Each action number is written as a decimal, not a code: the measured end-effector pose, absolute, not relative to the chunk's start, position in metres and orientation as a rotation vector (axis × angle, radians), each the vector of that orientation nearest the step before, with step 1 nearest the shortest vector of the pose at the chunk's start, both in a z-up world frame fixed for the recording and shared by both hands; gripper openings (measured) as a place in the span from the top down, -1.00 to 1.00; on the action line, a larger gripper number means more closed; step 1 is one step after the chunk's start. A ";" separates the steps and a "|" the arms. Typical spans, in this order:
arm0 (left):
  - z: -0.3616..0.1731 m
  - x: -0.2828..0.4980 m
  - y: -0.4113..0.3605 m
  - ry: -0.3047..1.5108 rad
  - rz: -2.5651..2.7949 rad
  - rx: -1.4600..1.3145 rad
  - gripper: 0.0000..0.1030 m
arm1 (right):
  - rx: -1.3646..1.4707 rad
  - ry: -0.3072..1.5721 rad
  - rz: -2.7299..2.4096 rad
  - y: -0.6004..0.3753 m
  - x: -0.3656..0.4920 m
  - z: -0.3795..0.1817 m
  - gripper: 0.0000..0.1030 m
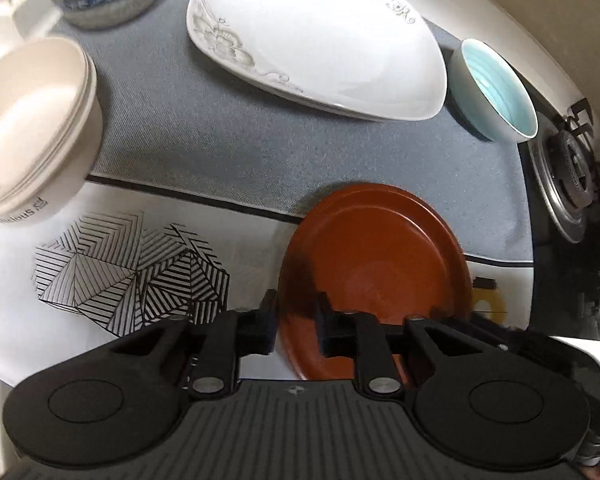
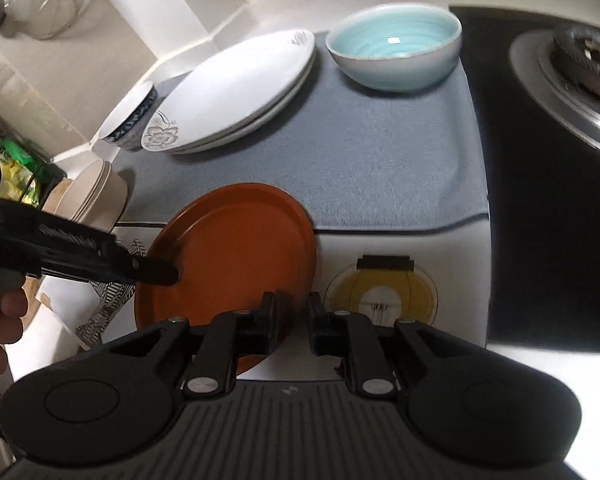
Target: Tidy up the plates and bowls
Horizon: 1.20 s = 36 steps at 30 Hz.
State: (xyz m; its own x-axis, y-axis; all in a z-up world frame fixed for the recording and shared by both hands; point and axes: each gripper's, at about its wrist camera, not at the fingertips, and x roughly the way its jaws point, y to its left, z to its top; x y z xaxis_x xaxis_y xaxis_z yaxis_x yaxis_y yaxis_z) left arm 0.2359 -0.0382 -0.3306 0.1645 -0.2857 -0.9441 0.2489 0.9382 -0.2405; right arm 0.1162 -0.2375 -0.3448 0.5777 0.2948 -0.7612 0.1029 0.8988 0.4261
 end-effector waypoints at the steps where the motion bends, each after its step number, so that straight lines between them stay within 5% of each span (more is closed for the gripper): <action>1: -0.330 0.234 -0.036 1.357 -0.370 -0.040 0.62 | 0.455 0.951 0.119 -0.237 0.116 -0.345 0.61; 9: -0.287 0.213 -0.031 1.311 -0.327 0.020 0.77 | 0.464 0.939 0.118 -0.241 0.110 -0.326 0.79; 25: -0.184 0.259 -0.019 1.157 -0.506 -0.045 0.83 | 0.361 0.769 0.009 -0.225 0.128 -0.218 0.78; 36: -0.187 0.306 0.001 1.142 -0.627 -0.054 0.83 | 0.257 0.799 -0.123 -0.184 0.167 -0.204 0.75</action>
State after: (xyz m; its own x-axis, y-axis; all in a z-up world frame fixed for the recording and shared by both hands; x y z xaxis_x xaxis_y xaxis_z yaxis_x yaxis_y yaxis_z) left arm 0.3059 0.0005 -0.1865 0.2651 -0.4910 -0.8299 0.4373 0.8283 -0.3504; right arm 0.1668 -0.1837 -0.2044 0.6927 -0.0124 -0.7211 0.2058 0.9617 0.1812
